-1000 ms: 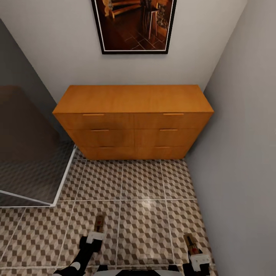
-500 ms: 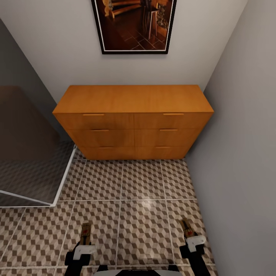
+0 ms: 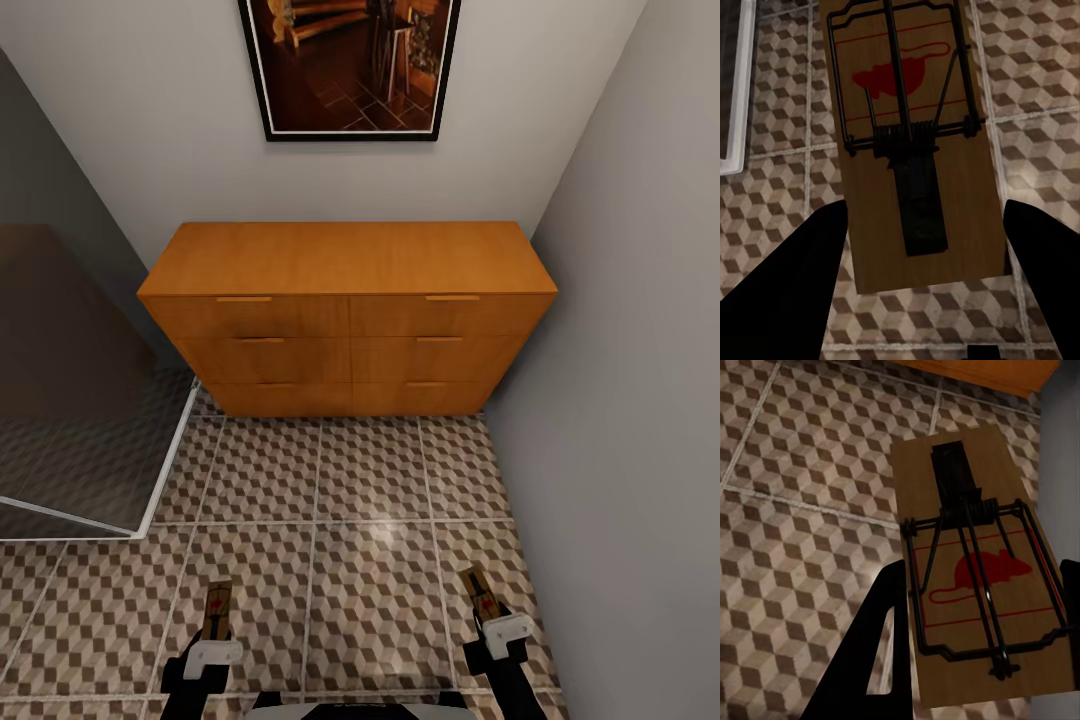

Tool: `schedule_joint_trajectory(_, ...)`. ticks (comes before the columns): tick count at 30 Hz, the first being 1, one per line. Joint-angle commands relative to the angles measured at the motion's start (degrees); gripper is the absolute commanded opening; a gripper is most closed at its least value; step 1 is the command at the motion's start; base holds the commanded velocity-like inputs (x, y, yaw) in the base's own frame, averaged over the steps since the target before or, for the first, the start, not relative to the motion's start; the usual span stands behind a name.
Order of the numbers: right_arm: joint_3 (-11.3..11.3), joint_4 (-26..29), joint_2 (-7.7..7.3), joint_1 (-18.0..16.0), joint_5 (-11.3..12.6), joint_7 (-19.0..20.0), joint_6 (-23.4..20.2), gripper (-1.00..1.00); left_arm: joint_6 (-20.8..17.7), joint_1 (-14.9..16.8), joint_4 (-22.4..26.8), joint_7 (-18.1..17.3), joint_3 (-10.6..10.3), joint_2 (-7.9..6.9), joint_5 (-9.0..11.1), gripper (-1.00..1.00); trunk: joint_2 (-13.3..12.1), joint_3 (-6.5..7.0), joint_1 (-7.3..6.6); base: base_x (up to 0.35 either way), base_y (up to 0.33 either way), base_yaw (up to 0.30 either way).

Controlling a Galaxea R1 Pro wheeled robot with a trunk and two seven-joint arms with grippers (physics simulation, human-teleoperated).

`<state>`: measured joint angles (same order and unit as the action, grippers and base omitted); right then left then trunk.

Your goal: Take the four mousetraps from the cabinet in the bathroom and place them on the bathroom floor. Make sure all four end up on the same floor surface, and ensure that at least two of them are either under or directly next to the same bathroom sink.

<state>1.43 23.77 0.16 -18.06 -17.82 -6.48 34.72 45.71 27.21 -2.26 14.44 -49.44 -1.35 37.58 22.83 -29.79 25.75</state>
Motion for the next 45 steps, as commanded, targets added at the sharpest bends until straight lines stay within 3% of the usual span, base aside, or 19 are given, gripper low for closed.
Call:
schedule_joint_trajectory(1,0.2,0.0,0.02,0.0,-0.5,-0.2,0.2,-1.00,0.1,0.0,-0.1,0.5,-0.5,0.03,-0.1,-1.00,0.1,-0.04,0.03,0.000,0.000,0.000)
schedule_joint_trajectory(45,0.1,0.0,0.10,0.0,-0.5,-0.2,0.2,-1.00,0.0,0.0,-0.1,0.5,-0.5,0.29,-0.1,-1.00,0.1,3.85,0.03,0.000,0.000,0.000)
